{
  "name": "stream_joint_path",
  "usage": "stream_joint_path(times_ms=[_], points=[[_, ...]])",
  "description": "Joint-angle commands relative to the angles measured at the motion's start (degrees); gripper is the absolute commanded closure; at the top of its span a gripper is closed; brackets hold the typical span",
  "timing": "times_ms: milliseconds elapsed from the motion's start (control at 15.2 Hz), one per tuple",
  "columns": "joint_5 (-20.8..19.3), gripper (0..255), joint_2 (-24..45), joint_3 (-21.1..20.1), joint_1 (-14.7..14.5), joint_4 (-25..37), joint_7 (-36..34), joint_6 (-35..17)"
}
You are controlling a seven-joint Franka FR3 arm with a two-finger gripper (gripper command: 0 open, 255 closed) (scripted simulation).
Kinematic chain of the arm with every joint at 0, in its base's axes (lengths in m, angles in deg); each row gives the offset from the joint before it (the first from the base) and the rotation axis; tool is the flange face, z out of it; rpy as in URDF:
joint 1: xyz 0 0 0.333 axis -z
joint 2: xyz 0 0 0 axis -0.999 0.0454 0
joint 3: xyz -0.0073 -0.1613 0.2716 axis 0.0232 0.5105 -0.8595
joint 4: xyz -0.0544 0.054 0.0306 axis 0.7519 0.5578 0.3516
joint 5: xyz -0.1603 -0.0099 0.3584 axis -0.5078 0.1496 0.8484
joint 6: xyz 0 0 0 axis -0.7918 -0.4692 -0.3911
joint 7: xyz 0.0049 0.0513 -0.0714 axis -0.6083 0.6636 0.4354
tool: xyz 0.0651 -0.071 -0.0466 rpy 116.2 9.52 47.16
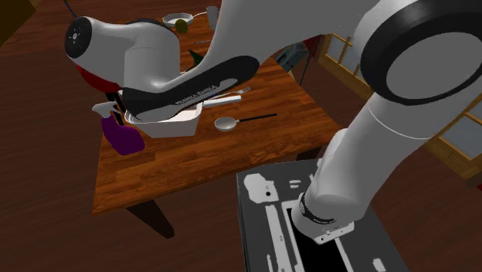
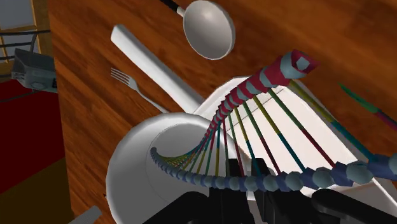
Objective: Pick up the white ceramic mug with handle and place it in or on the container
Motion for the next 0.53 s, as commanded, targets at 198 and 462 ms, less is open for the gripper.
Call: stream_joint_path(times_ms=[198, 462], points=[[-2.2, 255, 8.1, 1.6, 1.7, 8.5, 2.3, -1.0], [-3.1, 255, 9.0, 1.8, 1.8, 6.7, 0.6, -3.1]])
